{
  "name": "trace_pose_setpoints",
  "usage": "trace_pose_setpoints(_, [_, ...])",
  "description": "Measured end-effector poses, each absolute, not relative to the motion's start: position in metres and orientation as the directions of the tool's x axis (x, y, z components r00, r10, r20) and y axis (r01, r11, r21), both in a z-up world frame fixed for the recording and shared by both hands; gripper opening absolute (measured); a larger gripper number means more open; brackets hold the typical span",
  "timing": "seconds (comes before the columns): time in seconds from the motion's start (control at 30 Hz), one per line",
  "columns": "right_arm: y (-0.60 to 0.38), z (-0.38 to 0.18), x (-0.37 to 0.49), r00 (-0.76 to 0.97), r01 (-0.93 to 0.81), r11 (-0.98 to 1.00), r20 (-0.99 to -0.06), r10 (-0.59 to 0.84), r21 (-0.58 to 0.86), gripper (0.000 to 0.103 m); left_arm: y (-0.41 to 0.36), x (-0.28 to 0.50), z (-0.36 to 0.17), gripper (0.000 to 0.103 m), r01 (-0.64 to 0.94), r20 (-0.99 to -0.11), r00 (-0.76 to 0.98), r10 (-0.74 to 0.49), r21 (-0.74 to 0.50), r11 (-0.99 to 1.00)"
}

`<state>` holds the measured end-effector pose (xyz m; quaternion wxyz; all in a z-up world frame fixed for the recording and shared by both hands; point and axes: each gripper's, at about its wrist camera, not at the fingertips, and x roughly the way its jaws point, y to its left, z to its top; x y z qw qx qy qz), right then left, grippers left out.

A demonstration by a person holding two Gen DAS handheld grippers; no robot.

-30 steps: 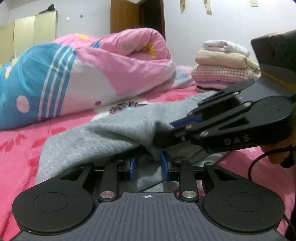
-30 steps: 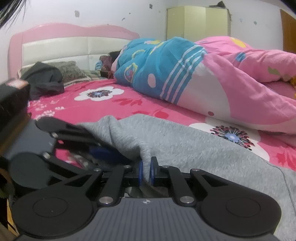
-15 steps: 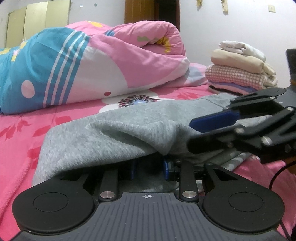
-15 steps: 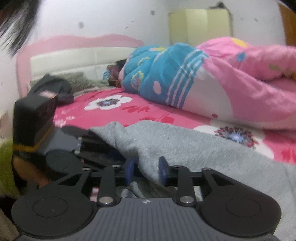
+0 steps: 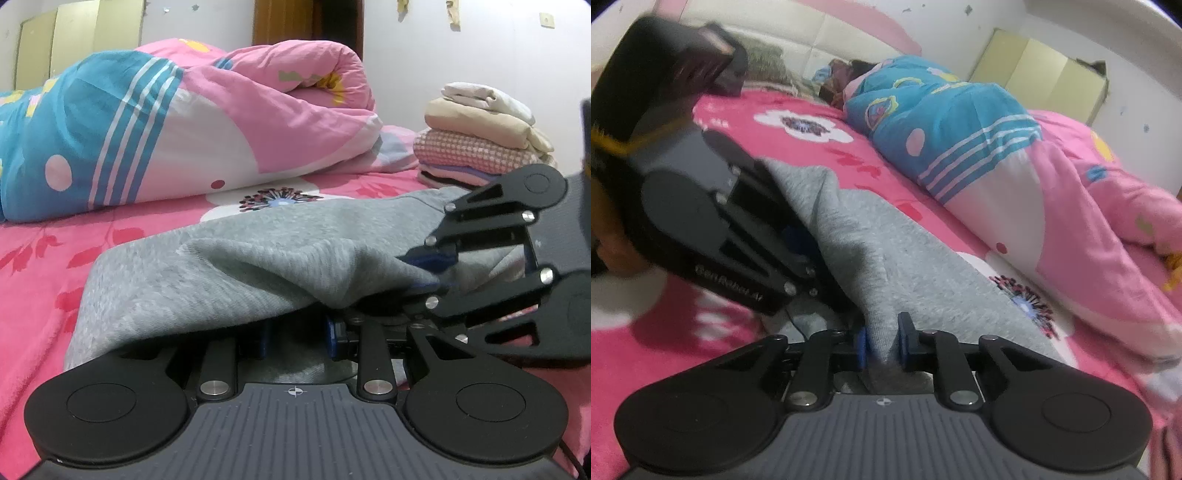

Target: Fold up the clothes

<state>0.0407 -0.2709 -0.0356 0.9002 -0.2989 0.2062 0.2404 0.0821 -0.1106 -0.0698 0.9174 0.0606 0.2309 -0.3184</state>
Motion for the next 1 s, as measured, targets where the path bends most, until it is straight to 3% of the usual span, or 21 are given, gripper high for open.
trace_pose_setpoints(0.17, [-0.245,-0.055,0.017,0.899,-0.422,0.565,-0.406,0.162,-0.709,0.011,-0.103,0.082,-0.069,0.028,0.602,-0.447,0.697,-0.561,-0.061,0.796])
trace_pose_setpoints(0.3, [-0.220,-0.094,-0.005,0.964,-0.266,0.284,-0.260,0.061,-0.921,0.011,-0.096,0.081,-0.068,0.028,0.586,-0.437,0.708,-0.555,-0.077,0.807])
trace_pose_setpoints(0.43, [-0.216,-0.122,-0.012,0.980,-0.199,0.141,-0.195,0.044,-0.970,0.011,-0.084,0.078,-0.065,0.028,0.572,-0.430,0.714,-0.553,-0.099,0.815])
trace_pose_setpoints(0.63, [-0.218,-0.122,-0.014,0.984,-0.178,0.125,-0.174,0.041,-0.976,0.011,-0.067,0.049,-0.058,0.029,0.586,-0.401,0.741,-0.539,-0.007,0.810])
trace_pose_setpoints(0.77, [-0.219,-0.123,-0.015,0.985,-0.170,0.119,-0.165,0.050,-0.978,0.011,-0.064,0.047,-0.063,0.029,0.536,-0.434,0.775,-0.459,0.068,0.841])
trace_pose_setpoints(0.87, [-0.220,-0.124,-0.015,0.985,-0.170,0.105,-0.164,0.060,-0.980,0.011,-0.062,0.060,-0.069,0.028,0.481,-0.491,0.778,-0.392,0.064,0.875])
trace_pose_setpoints(1.0, [-0.221,-0.127,-0.017,0.983,-0.167,0.068,-0.161,0.083,-0.984,0.011,-0.055,0.058,-0.068,0.028,0.462,-0.495,0.784,-0.376,0.061,0.885])
